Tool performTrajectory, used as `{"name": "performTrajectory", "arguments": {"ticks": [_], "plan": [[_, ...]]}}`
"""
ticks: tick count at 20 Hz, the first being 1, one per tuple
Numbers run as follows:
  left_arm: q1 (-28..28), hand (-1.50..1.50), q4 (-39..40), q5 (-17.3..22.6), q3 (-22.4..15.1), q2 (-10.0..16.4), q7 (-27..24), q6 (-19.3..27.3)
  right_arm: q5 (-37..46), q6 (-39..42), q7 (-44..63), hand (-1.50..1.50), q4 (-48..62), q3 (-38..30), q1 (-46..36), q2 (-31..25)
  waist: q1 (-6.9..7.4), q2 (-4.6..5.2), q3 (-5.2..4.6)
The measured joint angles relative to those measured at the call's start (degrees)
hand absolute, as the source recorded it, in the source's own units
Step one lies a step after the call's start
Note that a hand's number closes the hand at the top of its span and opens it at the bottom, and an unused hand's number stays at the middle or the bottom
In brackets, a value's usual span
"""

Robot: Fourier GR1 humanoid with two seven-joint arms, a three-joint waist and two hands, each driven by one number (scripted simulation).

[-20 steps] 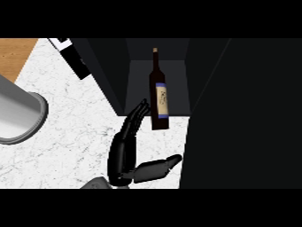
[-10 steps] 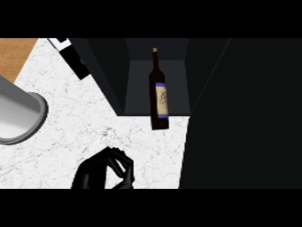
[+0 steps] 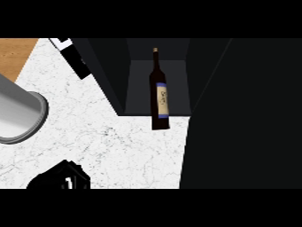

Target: Pick up the wine, place it into the cabinet and close the cabinet

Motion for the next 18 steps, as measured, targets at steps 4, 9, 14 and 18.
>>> {"name": "performTrajectory", "arguments": {"ticks": [4,9,14,18], "plan": [[3.67,1.50,-0.96,3.14,5.75,4.12,-1.83,-4.53,-0.29,1.00,1.06,1.50,-0.49,6.58,2.18,0.48,0.00,-0.02,-0.04],[7.30,1.50,-2.44,6.87,11.71,8.26,-2.73,-8.88,0.22,0.86,2.36,1.50,-1.09,17.97,1.60,3.29,0.14,-0.17,-0.11],[9.84,1.50,-1.01,10.44,17.09,11.15,-3.89,-13.61,2.75,0.41,4.46,1.50,-1.23,26.90,-2.32,6.35,0.12,-0.49,-0.21],[11.80,1.50,0.96,12.15,19.91,12.72,-5.08,-17.47,7.95,-1.43,7.21,1.50,-1.41,32.50,-5.36,9.32,-0.07,-0.73,-0.29]]}}
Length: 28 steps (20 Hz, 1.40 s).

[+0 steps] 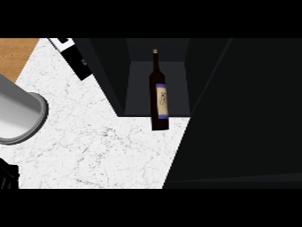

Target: Pick up the wine, place it into the cabinet and close the cabinet

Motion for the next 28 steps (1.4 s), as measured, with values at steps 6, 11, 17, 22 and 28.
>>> {"name": "performTrajectory", "arguments": {"ticks": [6,11,17,22,28], "plan": [[2.60,1.50,1.56,2.29,3.64,2.49,-0.89,-4.97,11.43,-5.25,3.29,1.50,-1.76,4.64,-6.19,3.74,0.22,-0.24,-0.06],[3.70,1.50,2.18,3.42,5.12,3.70,-0.99,-8.01,15.18,-9.53,3.75,1.50,-0.93,7.69,-11.31,3.18,0.97,-0.18,-0.10],[4.14,1.50,3.21,4.38,6.69,5.02,-1.13,-11.25,15.25,-12.01,2.59,1.50,0.10,9.50,-14.07,0.91,1.97,-0.03,-0.19],[4.20,1.50,3.31,5.17,7.65,5.69,-0.87,-12.70,14.07,-12.50,1.35,1.50,1.15,10.26,-15.60,-0.18,2.92,0.18,-0.25],[4.44,1.50,3.43,5.44,8.06,6.47,-0.78,-14.81,12.11,-12.81,-0.20,1.50,2.13,10.41,-16.46,-0.96,4.10,0.53,-0.38]]}}
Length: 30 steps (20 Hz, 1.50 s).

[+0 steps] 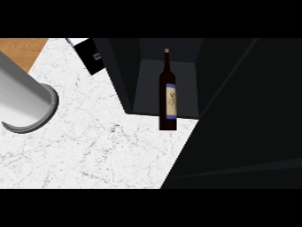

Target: Pick up the wine, place it into the cabinet and close the cabinet

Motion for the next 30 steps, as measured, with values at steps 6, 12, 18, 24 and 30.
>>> {"name": "performTrajectory", "arguments": {"ticks": [6,12,18,24,30], "plan": [[-0.22,1.50,-0.04,0.29,0.51,0.56,0.14,-1.37,-2.34,-0.53,-1.06,1.50,1.02,-0.28,0.30,-0.15,1.00,0.54,-0.08],[-0.66,1.50,0.14,0.53,0.76,0.62,0.22,-2.27,-2.24,0.31,-1.69,1.50,1.90,-1.92,-1.08,0.04,1.95,1.04,-0.22],[-1.29,1.50,0.08,0.28,0.47,0.65,0.50,-2.89,-2.72,-0.03,-1.91,1.50,6.65,-6.78,-5.13,1.90,3.03,1.71,-0.30],[-2.56,1.50,-0.23,-0.14,-0.11,0.54,0.93,-3.53,1.30,-8.97,-0.37,1.50,16.95,-9.09,-16.40,7.00,4.70,2.17,-0.26],[-4.19,1.50,-0.50,-0.43,-0.54,0.53,1.46,-4.38,4.57,-17.16,0.54,1.50,28.36,-11.32,-29.29,8.11,6.60,2.70,0.08]]}}
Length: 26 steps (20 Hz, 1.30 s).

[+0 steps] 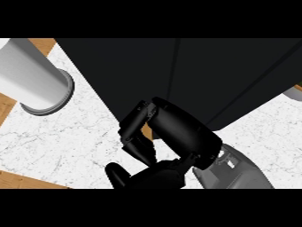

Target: Pick up the wine, place it into the cabinet and close the cabinet

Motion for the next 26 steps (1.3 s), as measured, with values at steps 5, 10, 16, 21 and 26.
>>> {"name": "performTrajectory", "arguments": {"ticks": [5,10,16,21,26], "plan": [[-1.19,1.50,0.16,-0.08,-0.28,-0.34,0.35,-0.41,1.64,-4.66,1.69,1.50,7.47,-1.49,-7.35,-0.63,0.69,0.26,0.67],[-2.26,1.50,0.38,-0.21,-0.50,-0.59,0.67,-0.82,2.88,-7.49,2.90,1.50,13.87,-3.57,-12.77,-0.77,0.95,0.56,1.10],[-3.51,1.50,1.25,-0.36,-0.56,-0.89,0.91,-1.39,1.61,-9.18,2.48,1.50,20.47,-6.30,-18.24,0.04,1.46,0.90,1.12],[-4.39,1.50,1.88,-0.38,-0.73,-1.30,1.22,-1.63,-1.71,-10.07,1.55,1.50,24.98,-9.22,-21.07,1.13,1.49,0.94,0.97],[-4.37,1.50,2.34,-0.44,-0.74,-1.78,1.12,-1.50,-5.15,-10.02,1.28,1.50,27.37,-9.86,-21.90,1.11,1.35,0.13,0.43]]}}
